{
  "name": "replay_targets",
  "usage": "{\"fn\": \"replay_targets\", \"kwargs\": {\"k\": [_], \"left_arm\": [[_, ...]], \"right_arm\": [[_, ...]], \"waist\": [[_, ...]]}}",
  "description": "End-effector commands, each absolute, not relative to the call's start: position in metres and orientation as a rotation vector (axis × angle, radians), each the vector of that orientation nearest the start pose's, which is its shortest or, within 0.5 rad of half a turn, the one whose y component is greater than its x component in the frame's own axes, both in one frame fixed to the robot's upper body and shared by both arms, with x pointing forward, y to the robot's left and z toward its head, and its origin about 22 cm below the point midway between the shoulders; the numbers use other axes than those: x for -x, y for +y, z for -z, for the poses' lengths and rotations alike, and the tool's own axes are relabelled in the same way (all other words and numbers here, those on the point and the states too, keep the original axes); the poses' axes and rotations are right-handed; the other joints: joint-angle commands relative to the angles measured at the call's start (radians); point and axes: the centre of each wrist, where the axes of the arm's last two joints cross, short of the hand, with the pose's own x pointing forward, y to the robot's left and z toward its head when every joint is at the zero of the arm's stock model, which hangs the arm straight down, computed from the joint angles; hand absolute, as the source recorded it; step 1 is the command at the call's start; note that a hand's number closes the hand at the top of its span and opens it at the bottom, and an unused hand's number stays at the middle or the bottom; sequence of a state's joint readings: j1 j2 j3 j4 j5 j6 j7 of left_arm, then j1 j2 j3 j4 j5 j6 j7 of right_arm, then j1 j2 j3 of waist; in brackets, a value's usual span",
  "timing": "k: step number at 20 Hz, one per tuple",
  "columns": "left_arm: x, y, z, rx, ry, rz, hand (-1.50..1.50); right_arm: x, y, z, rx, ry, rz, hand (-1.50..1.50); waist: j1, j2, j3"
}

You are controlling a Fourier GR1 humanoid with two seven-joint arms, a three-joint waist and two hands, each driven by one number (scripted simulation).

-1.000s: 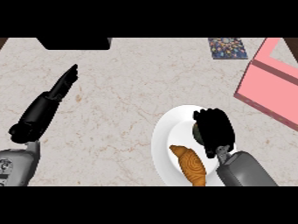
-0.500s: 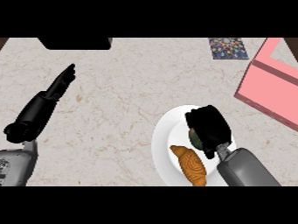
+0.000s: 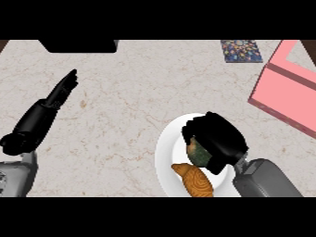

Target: Pick the squash from the plate and place it in the cardboard box

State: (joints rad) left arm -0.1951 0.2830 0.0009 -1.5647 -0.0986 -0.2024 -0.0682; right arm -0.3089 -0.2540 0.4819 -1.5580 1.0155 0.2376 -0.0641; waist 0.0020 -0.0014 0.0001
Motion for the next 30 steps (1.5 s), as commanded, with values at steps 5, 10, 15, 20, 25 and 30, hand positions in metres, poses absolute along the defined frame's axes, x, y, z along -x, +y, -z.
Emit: {"fn": "replay_targets", "kwargs": {"k": [5, 10, 15, 20, 25, 30], "left_arm": [[-0.286, 0.265, -0.056, -0.107, -1.743, 0.524, 0.00], [-0.283, 0.269, -0.061, -0.109, -1.740, 0.514, 0.00], [-0.287, 0.270, -0.059, -0.118, -1.749, 0.528, 0.00], [-0.298, 0.266, -0.086, -0.081, -1.757, 0.534, 0.00], [-0.299, 0.273, -0.068, -0.095, -1.750, 0.533, 0.00], [-0.301, 0.263, -0.081, -0.083, -1.745, 0.540, 0.00]], "right_arm": [[-0.246, -0.158, -0.122, 0.702, -1.885, -1.569, 1.50], [-0.251, -0.196, -0.178, 0.819, -1.918, -1.237, 1.50], [-0.268, -0.211, -0.204, 0.874, -1.836, -0.892, 1.50], [-0.299, -0.255, -0.225, 0.970, -1.761, -0.744, 1.50], [-0.334, -0.324, -0.236, 0.998, -1.730, -0.656, 1.50], [-0.359, -0.349, -0.220, 1.084, -1.543, -0.890, 1.50]], "waist": [[-0.010, -0.001, 0.000], [-0.014, -0.003, -0.001], [-0.006, 0.001, -0.001], [0.002, 0.003, 0.000], [0.004, 0.007, 0.000], [0.011, 0.007, 0.000]]}}
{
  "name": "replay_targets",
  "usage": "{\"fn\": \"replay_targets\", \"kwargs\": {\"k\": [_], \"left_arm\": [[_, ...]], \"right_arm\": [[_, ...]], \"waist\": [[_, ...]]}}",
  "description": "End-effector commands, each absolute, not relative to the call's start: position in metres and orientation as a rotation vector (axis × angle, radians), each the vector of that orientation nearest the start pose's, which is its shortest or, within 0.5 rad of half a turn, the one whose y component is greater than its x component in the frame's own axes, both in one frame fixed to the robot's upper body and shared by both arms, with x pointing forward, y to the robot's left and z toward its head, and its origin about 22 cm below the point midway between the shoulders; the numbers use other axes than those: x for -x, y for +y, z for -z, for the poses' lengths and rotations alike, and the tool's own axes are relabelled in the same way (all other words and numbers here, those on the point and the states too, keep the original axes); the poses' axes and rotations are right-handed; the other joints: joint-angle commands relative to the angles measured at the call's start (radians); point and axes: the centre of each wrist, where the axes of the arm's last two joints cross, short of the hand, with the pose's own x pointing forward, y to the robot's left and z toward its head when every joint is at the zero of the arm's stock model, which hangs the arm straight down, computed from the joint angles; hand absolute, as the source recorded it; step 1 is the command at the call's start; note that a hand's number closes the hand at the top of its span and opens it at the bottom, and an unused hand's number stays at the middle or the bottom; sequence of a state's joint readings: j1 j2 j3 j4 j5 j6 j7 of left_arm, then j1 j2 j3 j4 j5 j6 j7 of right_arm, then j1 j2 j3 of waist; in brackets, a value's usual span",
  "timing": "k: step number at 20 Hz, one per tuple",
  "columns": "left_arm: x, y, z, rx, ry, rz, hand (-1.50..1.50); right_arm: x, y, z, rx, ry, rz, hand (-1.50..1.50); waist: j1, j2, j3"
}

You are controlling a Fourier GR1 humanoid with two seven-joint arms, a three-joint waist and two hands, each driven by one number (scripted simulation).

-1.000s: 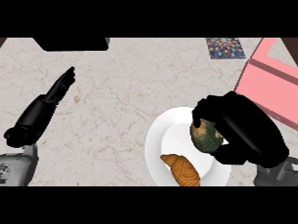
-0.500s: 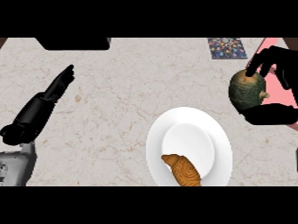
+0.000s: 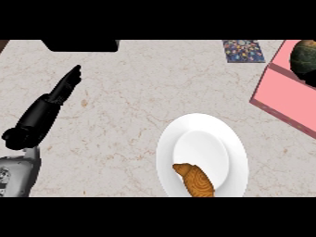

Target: Pick the squash from the plate and place it in the cardboard box

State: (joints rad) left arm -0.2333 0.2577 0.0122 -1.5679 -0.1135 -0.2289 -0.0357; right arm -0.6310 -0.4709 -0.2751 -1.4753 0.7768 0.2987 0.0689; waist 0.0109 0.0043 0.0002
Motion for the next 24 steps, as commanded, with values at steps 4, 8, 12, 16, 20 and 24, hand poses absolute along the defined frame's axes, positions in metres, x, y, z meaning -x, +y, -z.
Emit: {"fn": "replay_targets", "kwargs": {"k": [4, 8, 12, 16, 20, 24], "left_arm": [[-0.285, 0.264, -0.064, -0.079, -1.755, 0.552, 0.00], [-0.296, 0.270, -0.082, -0.087, -1.762, 0.562, 0.00], [-0.306, 0.249, -0.077, -0.075, -1.778, 0.552, 0.00], [-0.298, 0.257, -0.082, -0.090, -1.769, 0.561, 0.00], [-0.285, 0.265, -0.058, -0.075, -1.767, 0.533, 0.00], [-0.289, 0.263, -0.063, -0.076, -1.754, 0.542, 0.00]], "right_arm": [[-0.368, -0.382, -0.208, 0.978, -1.283, -0.989, 1.50], [-0.377, -0.408, -0.201, 0.908, -1.243, -1.061, 1.50], [-0.373, -0.437, -0.174, 0.879, -1.092, -1.179, 1.50], [-0.381, -0.446, -0.187, 0.730, -1.066, -1.218, -1.50], [-0.377, -0.463, -0.184, 0.611, -1.219, -1.232, -1.50], [-0.389, -0.447, -0.170, 0.488, -1.543, -0.976, -1.50]], "waist": [[0.022, 0.005, 0.000], [0.013, 0.003, 0.001], [0.017, 0.012, 0.001], [0.018, 0.004, 0.001], [0.023, 0.006, 0.001], [0.014, 0.000, 0.002]]}}
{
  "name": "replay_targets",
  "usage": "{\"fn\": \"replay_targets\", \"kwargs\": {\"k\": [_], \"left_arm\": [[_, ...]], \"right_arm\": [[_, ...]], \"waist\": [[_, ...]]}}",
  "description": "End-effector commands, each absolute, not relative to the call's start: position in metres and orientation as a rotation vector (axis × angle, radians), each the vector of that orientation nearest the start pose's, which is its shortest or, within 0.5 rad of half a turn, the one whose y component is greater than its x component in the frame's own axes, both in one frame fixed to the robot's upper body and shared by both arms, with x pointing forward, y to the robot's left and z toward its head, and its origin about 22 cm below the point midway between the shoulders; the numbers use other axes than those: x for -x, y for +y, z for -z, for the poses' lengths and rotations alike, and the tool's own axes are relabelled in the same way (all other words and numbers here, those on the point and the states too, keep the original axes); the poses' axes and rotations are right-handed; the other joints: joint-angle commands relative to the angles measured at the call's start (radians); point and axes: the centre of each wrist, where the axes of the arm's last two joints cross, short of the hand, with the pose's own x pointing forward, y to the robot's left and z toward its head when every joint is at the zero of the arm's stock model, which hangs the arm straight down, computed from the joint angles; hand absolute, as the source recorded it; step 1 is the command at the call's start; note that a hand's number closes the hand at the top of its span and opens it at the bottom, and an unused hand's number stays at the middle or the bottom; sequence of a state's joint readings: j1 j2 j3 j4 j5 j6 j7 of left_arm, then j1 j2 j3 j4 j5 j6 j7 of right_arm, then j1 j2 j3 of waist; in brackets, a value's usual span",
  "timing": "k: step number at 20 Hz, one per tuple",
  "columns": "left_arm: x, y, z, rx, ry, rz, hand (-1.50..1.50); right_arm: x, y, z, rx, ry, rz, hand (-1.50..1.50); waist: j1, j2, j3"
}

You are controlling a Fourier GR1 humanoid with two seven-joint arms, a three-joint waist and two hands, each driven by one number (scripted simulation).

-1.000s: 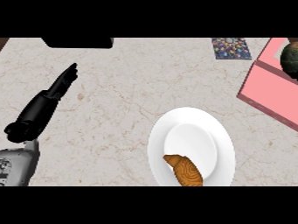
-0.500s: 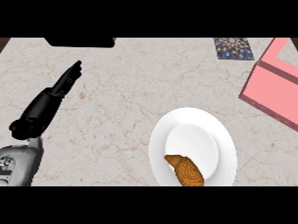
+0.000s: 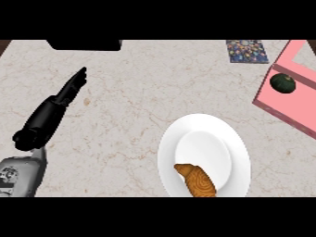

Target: Pick the squash from the plate and place it in the cardboard box

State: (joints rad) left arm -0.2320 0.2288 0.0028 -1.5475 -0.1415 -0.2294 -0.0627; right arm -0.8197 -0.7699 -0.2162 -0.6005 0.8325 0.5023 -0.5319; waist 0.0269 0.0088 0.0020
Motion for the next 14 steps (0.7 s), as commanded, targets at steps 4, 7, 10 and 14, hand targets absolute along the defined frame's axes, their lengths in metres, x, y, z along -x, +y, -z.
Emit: {"fn": "replay_targets", "kwargs": {"k": [4, 7, 10, 14], "left_arm": [[-0.297, 0.265, -0.074, -0.101, -1.761, 0.544, 0.00], [-0.298, 0.260, -0.071, -0.083, -1.754, 0.542, 0.00], [-0.293, 0.252, -0.071, -0.062, -1.773, 0.550, 0.00], [-0.300, 0.241, -0.073, -0.071, -1.784, 0.548, 0.00]], "right_arm": [[-0.389, -0.460, -0.164, 0.216, -1.754, -0.500, -1.50], [-0.386, -0.471, -0.156, 0.136, -1.730, -0.246, -1.50], [-0.372, -0.497, -0.174, 0.160, -1.707, -0.114, -1.50], [-0.351, -0.520, -0.169, 0.224, -1.718, -0.023, -1.50]], "waist": [[-0.015, -0.007, 0.002], [-0.009, 0.002, 0.001], [0.009, 0.006, 0.001], [0.018, 0.015, 0.003]]}}
